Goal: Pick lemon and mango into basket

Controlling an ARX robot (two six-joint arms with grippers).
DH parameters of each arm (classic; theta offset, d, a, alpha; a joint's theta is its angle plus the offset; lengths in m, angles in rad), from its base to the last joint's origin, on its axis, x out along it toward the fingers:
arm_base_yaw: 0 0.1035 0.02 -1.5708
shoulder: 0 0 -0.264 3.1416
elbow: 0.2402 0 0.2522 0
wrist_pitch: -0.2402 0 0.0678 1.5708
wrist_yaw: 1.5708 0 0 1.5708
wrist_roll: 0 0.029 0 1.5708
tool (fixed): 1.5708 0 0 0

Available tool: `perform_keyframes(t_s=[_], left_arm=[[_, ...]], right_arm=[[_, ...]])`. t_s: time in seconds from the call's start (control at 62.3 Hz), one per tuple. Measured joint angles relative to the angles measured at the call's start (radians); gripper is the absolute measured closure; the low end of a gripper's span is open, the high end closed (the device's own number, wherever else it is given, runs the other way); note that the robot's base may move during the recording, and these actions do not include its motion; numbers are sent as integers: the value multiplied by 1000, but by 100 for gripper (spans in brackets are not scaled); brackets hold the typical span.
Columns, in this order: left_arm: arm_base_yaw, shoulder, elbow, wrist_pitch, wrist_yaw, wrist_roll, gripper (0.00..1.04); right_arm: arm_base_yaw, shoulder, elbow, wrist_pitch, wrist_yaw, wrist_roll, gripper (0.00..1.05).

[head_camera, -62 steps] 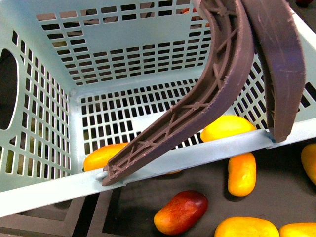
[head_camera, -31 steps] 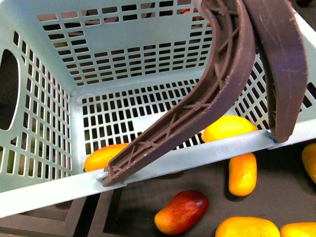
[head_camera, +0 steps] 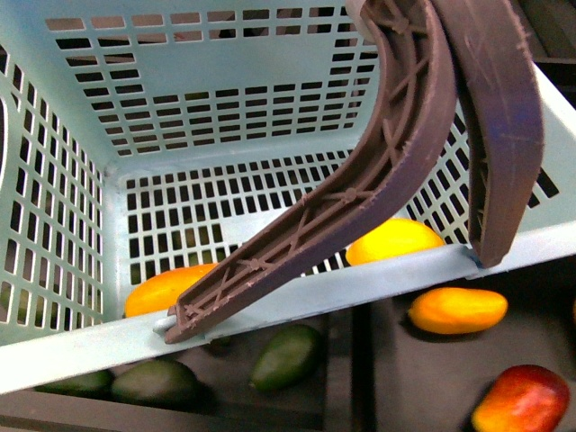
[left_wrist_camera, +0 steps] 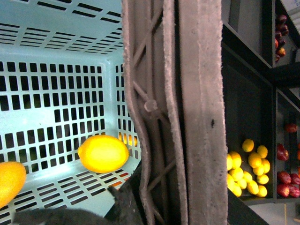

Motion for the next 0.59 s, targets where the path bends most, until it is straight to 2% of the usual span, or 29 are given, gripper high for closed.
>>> perform_keyframes(t_s=[0.594], left_arm=[[2,2,0,0,0,5,90]], right_arm=[[0,0,0,0,0,0,9]])
